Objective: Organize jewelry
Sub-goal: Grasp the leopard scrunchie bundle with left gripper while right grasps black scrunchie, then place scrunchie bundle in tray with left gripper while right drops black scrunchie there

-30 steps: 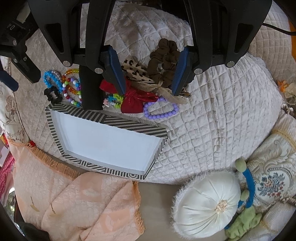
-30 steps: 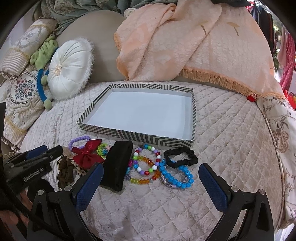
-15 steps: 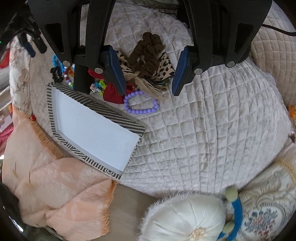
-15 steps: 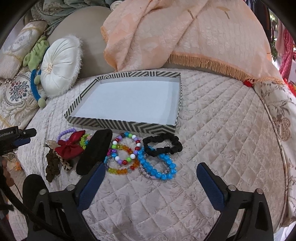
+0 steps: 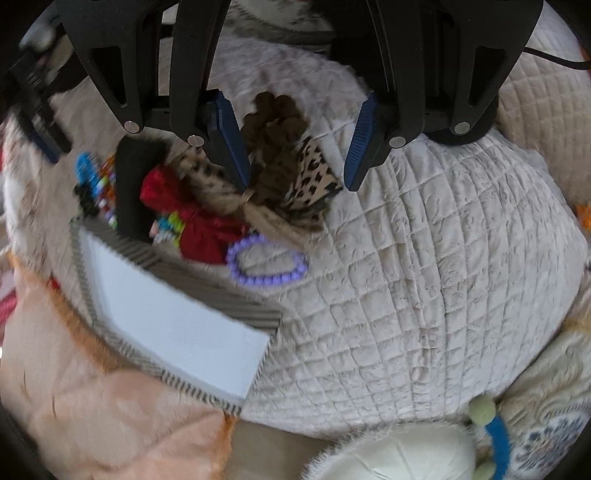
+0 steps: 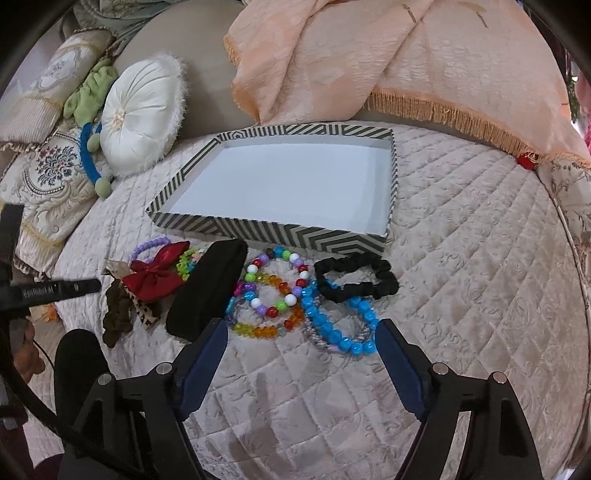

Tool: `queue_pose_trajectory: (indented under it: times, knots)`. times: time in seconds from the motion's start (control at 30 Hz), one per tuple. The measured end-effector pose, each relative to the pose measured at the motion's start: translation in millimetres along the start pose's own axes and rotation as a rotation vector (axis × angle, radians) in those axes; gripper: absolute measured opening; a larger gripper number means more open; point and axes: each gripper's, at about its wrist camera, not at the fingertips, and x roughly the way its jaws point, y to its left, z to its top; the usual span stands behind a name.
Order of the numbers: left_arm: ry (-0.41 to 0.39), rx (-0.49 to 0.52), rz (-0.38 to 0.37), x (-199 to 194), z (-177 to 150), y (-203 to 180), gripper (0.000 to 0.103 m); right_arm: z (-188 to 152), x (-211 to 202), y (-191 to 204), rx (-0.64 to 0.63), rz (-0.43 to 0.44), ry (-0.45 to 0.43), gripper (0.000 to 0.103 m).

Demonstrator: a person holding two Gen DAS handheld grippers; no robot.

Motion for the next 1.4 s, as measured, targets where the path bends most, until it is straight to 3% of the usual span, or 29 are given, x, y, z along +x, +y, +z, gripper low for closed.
queue_pose_trajectory:
  times: [0.07, 0.2, 0.57, 0.67, 0.73, 0.8, 0.87, 0.9, 0.97, 1.4]
  knots:
    - [0.010, 0.019, 0.028, 8.0, -3.3, 0.1, 0.053, 0.1, -0.9, -11.1, 0.023, -0.012, -0.005, 0.077]
    - [0.017, 0.030, 0.053, 19.8, -4.9, 2.7, 0.053, 0.6, 2.1, -36.2, 0.081, -0.024, 0.016, 0.064]
    - [0.032, 0.058, 0.076, 44.4, -1.4, -4.7, 0.053, 30.0, 34.7, -66.8, 0.107, -0.056, 0.045, 0.053]
    - [0.027, 0.067, 0.086, 47.8, -1.5, -7.4, 0.052, 35.8, 56.8, -75.1, 0.092, -0.086, 0.100, 0.039]
    - [0.021, 0.071, 0.086, 49.6, -0.4, -8.9, 0.051, 35.3, 70.2, -78.7, 0.089, -0.060, 0.135, 0.033]
    - [0.015, 0.074, 0.076, 49.8, 1.0, -9.1, 0.044, 35.4, 72.7, -75.2, 0.048, -0.072, 0.125, 0.028]
    - [0.004, 0.078, 0.074, 47.0, 1.3, -9.5, 0.024, 36.8, 72.8, -72.7, 0.030, -0.052, 0.118, 0.012]
    - [0.000, 0.078, 0.072, 45.2, 1.0, -9.5, 0.019, 37.5, 70.4, -73.2, 0.035, -0.043, 0.109, 0.008]
    - [-0.012, 0.066, 0.051, 38.8, -0.6, -6.8, 0.013, 38.0, 62.3, -72.6, 0.029, -0.048, 0.085, 0.007]
    - [-0.124, 0.042, -0.100, -34.3, 8.2, -3.1, 0.012, 50.7, -23.9, -62.8, 0.030, -0.001, -0.086, 0.007]
